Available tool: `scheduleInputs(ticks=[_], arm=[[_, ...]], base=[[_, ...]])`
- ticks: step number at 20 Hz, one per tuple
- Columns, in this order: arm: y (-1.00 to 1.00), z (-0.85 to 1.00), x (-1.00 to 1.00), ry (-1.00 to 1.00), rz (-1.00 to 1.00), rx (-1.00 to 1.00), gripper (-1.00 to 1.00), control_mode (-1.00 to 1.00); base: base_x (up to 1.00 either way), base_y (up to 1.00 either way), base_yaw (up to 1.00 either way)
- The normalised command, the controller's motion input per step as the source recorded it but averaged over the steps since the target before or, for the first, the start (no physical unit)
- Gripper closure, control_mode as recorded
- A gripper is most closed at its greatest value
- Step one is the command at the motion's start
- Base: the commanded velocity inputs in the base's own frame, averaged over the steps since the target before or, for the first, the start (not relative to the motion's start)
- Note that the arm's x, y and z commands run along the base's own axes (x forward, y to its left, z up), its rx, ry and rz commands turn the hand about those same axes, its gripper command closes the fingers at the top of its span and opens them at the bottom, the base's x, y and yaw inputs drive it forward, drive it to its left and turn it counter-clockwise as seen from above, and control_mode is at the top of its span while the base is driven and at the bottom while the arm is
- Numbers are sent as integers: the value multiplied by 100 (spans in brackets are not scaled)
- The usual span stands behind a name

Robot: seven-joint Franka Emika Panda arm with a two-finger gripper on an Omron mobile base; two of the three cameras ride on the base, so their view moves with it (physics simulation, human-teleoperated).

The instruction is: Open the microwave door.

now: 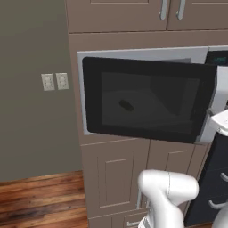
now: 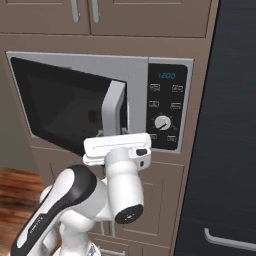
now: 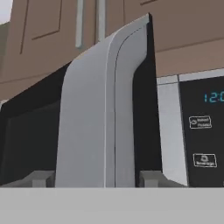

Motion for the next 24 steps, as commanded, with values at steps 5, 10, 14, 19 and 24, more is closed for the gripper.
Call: scheduleInputs(ticks=[5,10,14,19,24], arm=[[0,4,-100,-9,8,0,100,-100],[1,3,-100,-8,8,0,-100,-100],[-16,20,-100,-14,8,3,-100,-100],[-76,30,-55,-5,6,14,-100,-100],[-33,5,41,26,13,8,-100,-100]], base=[[0,0,0],[0,0,0],[0,0,0],[0,0,0],[0,0,0]])
